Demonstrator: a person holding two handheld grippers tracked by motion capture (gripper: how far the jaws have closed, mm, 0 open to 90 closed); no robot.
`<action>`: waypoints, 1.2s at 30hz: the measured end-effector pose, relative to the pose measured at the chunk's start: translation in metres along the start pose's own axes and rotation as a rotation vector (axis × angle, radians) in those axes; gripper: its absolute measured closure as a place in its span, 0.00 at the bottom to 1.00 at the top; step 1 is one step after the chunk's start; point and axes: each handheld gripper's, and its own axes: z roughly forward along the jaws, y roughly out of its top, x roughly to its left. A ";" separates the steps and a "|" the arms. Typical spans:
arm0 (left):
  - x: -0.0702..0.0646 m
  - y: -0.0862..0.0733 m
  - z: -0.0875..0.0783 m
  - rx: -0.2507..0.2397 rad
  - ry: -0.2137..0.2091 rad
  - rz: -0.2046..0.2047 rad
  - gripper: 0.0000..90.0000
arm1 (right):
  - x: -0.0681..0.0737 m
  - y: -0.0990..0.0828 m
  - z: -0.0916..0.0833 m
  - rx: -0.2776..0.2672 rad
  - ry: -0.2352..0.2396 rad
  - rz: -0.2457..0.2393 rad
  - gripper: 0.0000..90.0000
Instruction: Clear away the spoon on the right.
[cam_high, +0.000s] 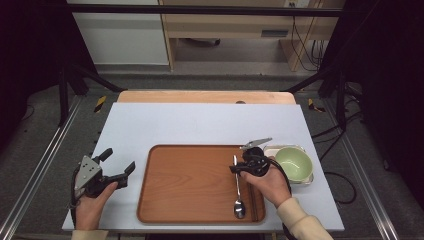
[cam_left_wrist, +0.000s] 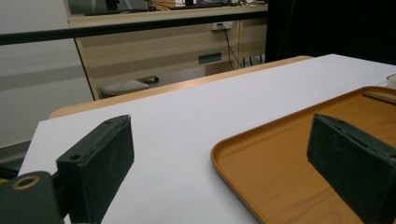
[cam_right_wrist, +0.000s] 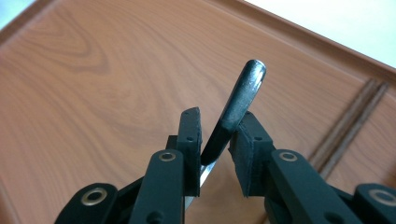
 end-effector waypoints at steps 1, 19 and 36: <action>0.000 0.000 0.000 0.000 0.000 0.001 0.08 | -0.001 0.000 0.001 0.001 -0.006 -0.001 0.81; -0.001 0.000 0.000 -0.003 -0.005 0.005 0.08 | 0.002 0.000 0.010 0.039 -0.096 0.014 0.40; -0.003 -0.001 0.004 0.010 -0.010 0.015 0.08 | 0.008 -0.005 -0.011 -0.155 -0.157 0.043 0.27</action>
